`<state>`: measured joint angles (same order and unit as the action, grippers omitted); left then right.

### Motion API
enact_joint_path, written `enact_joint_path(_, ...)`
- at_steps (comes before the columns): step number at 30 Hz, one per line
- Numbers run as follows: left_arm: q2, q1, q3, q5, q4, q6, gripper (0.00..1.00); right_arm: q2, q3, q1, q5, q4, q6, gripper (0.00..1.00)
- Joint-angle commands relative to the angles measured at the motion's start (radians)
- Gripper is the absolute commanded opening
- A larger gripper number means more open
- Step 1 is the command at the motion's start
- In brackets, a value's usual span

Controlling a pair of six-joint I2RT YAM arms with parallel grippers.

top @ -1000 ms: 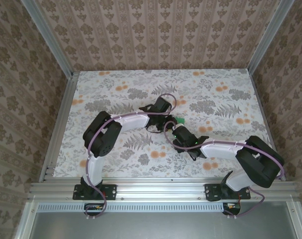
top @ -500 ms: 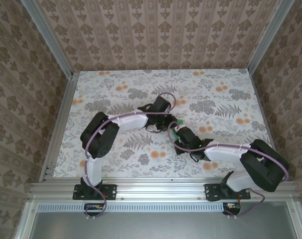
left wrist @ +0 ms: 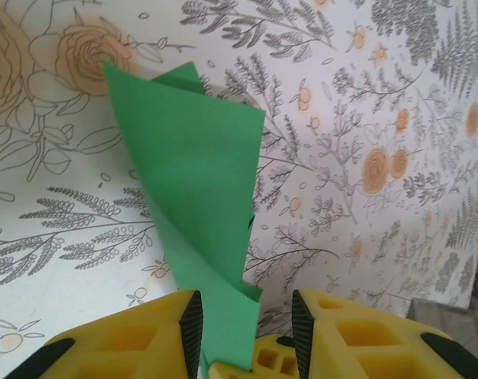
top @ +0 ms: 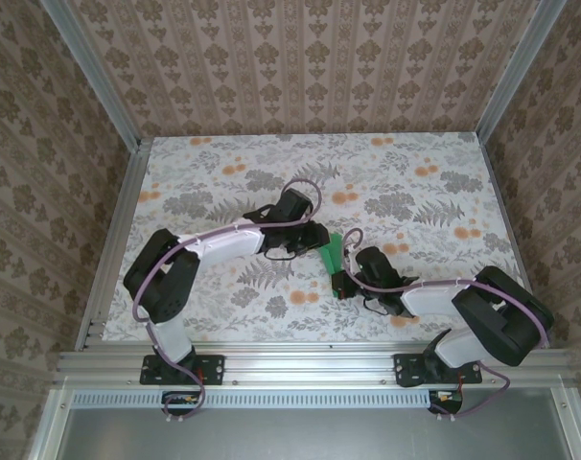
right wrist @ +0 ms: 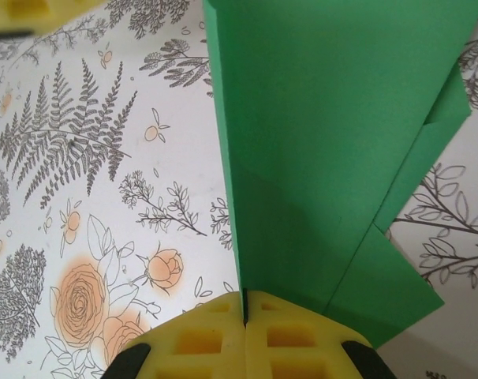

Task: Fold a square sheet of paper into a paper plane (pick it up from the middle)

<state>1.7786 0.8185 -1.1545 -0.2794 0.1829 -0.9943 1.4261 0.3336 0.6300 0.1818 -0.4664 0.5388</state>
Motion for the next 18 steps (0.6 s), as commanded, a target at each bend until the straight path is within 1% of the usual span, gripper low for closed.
enact_joint_path(1, -0.014, 0.018, 0.012, 0.018, -0.006, -0.010, 0.37, -0.008, -0.028, -0.011, 0.022, -0.052, 0.080, 0.00)
enact_joint_path(5, 0.011, 0.025, 0.003, 0.010, -0.015, -0.011, 0.35, -0.023, -0.058, -0.013, -0.001, -0.077, 0.121, 0.00)
enact_joint_path(12, 0.038, 0.025, -0.028, 0.011, 0.001, -0.019, 0.36, -0.026, -0.086, -0.025, -0.004, -0.104, 0.163, 0.01)
enact_joint_path(18, 0.042, 0.025, -0.037, 0.009, -0.009, -0.027, 0.37, -0.009, -0.137, -0.029, -0.040, -0.183, 0.267, 0.02)
